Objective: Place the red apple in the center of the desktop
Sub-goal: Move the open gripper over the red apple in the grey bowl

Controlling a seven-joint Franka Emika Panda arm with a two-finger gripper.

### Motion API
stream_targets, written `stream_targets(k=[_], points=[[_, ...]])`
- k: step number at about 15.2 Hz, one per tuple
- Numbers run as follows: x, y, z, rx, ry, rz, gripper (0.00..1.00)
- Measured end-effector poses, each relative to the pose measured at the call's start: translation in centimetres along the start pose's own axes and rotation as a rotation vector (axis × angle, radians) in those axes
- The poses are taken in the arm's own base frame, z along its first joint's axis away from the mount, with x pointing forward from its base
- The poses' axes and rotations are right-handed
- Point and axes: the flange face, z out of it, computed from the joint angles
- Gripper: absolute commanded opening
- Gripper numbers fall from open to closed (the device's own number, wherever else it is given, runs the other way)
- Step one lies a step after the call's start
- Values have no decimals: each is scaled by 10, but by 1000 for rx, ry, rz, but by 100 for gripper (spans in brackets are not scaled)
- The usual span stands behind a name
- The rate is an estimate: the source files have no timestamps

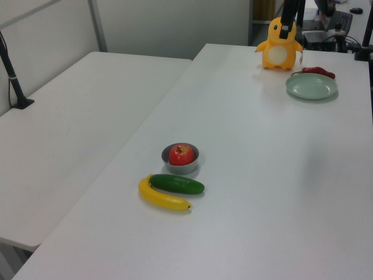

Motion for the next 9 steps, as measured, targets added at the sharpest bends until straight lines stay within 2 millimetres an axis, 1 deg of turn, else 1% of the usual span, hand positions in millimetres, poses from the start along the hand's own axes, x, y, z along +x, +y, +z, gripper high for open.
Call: stream_targets(k=[2, 6, 9], points=[[0, -1, 1, 0, -1, -3, 100], [2, -11, 5, 1, -9, -21, 100], [2, -12, 6, 1, -10, -22, 100]])
